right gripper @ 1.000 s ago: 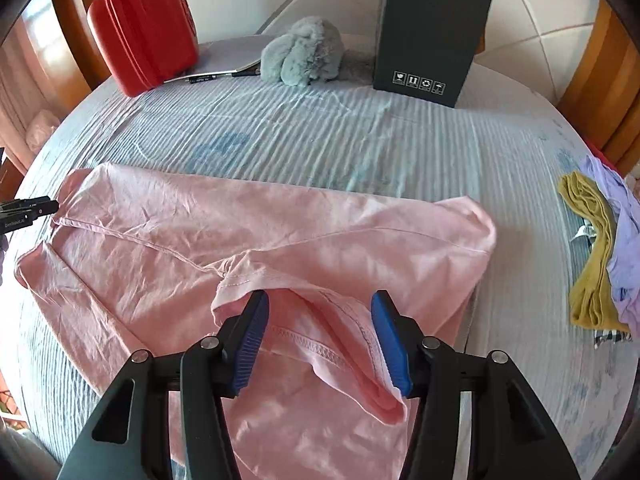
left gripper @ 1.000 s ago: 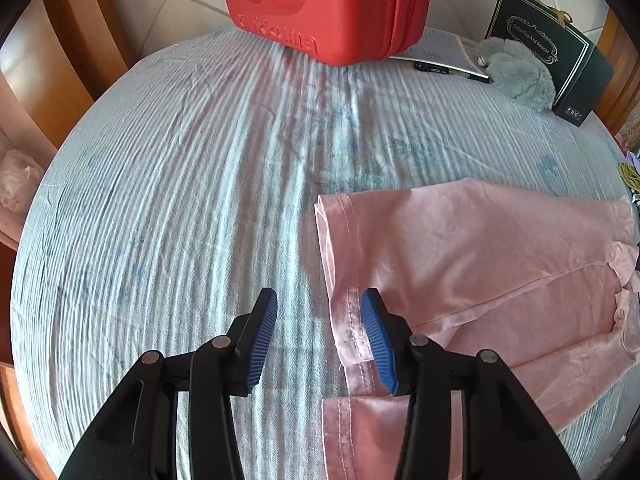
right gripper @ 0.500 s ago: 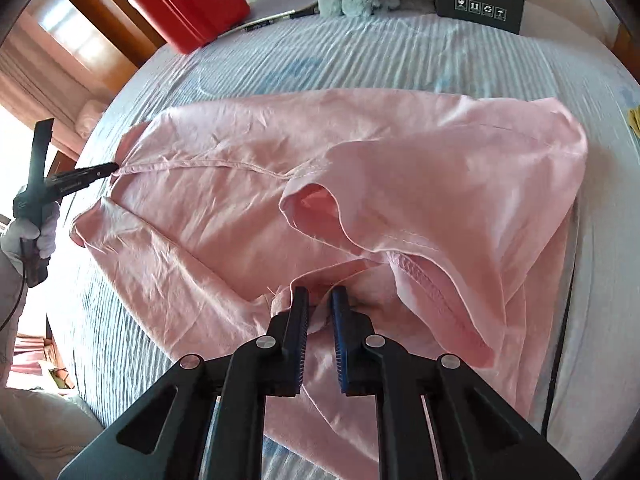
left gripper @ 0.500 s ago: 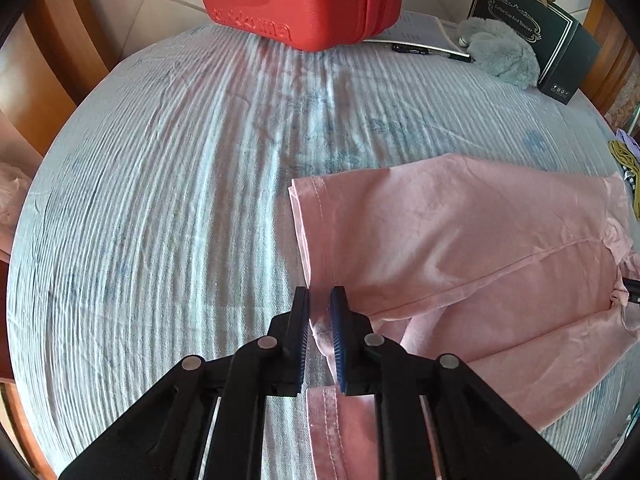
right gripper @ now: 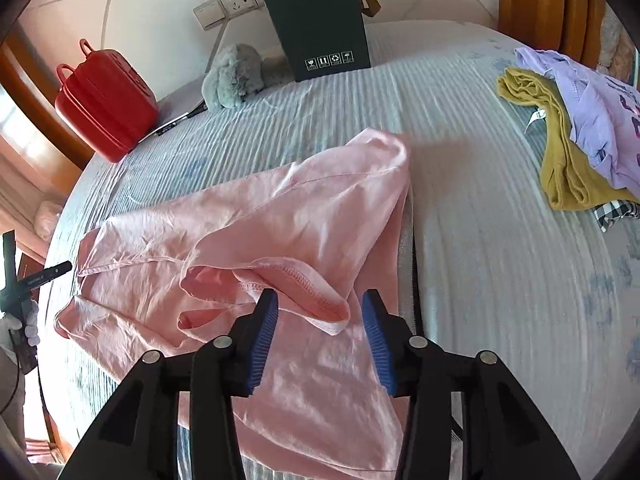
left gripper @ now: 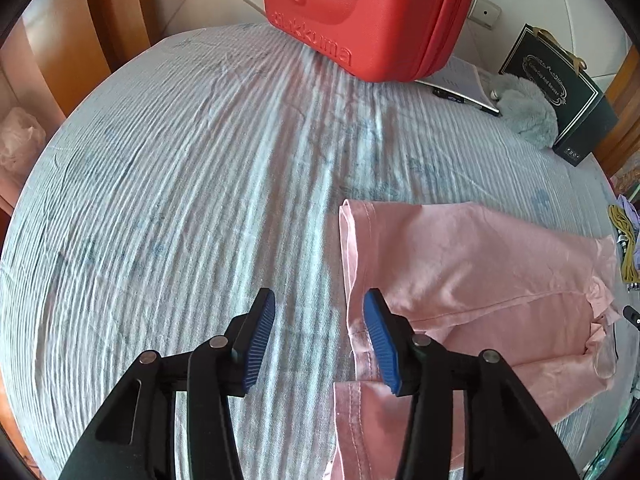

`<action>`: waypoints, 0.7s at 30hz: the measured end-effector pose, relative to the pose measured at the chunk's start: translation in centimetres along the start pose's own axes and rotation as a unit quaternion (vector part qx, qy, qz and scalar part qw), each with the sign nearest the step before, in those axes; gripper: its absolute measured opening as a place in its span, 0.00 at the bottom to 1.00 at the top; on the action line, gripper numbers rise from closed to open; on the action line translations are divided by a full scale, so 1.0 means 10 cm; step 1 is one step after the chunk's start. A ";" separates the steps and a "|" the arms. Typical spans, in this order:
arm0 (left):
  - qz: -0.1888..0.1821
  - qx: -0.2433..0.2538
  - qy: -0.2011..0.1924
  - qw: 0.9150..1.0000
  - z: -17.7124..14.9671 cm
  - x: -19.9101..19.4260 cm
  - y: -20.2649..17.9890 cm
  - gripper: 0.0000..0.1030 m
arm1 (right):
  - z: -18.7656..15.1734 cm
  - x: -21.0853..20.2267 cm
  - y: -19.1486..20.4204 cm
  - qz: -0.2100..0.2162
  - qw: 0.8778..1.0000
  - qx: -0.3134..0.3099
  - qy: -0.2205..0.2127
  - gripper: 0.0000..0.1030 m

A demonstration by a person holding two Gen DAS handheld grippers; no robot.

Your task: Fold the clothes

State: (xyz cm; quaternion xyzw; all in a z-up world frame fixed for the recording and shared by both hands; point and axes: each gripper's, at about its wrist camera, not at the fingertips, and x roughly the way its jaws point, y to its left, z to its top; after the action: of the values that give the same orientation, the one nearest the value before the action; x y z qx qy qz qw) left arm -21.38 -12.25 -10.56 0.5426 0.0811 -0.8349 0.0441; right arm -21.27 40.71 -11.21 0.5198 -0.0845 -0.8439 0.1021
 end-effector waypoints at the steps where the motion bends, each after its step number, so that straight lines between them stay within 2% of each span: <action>1: -0.004 0.004 -0.002 1.000 0.00 -0.01 0.00 0.47 | -0.01 -0.02 -0.02 -0.002 1.000 -0.003 -0.002 0.51; 2: -0.007 0.010 0.000 1.000 -0.01 0.01 -0.02 0.49 | -0.01 -0.01 -0.03 -0.006 1.000 -0.007 -0.001 0.54; 4: -0.010 0.024 0.010 1.000 0.00 0.07 -0.08 0.53 | -0.01 0.01 -0.05 -0.012 1.000 -0.011 0.002 0.54; 7: -0.005 0.038 0.029 0.999 0.01 0.27 -0.23 0.53 | 0.02 0.13 -0.11 -0.012 1.000 -0.005 0.011 0.54; 9: 0.011 0.050 0.028 0.998 -0.01 0.35 -0.33 0.52 | 0.04 0.21 -0.09 -0.013 1.000 -0.009 0.013 0.54; 10: 0.016 0.058 0.027 0.998 -0.01 0.36 -0.39 0.47 | 0.05 0.26 -0.07 -0.013 1.000 -0.014 0.016 0.54; 11: 0.016 0.065 0.025 0.997 -0.01 0.37 -0.44 0.35 | 0.05 0.30 -0.04 -0.011 0.999 -0.022 0.021 0.54; 12: 0.018 0.072 0.023 0.997 -0.01 0.36 -0.48 0.28 | 0.05 0.35 -0.01 -0.009 0.999 -0.030 0.026 0.50; 13: 0.024 0.080 0.022 0.996 -0.01 0.36 -0.52 0.17 | 0.05 0.40 0.03 -0.007 0.999 -0.040 0.035 0.41; 14: 0.029 0.088 0.021 0.995 -0.01 0.36 -0.56 0.08 | 0.04 0.45 0.08 -0.012 0.997 -0.056 0.045 0.18; 15: 0.032 0.095 0.020 0.995 -0.01 0.36 -0.59 0.07 | 0.03 0.46 0.12 -0.021 0.996 -0.069 0.049 0.16; 17: 0.036 0.097 0.021 0.994 -0.01 0.36 -0.59 0.06 | 0.01 0.41 0.16 -0.013 0.996 -0.077 0.049 0.07; 21: 0.037 0.093 0.022 0.995 -0.01 0.33 -0.51 0.06 | -0.14 0.29 0.13 -0.006 0.993 -0.096 0.072 0.06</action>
State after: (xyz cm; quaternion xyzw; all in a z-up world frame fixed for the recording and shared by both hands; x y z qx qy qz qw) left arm -23.45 -7.13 -13.20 0.5656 -0.0159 -0.8243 0.0222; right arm -21.20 38.68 -13.98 0.5674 0.0078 -0.8093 0.1520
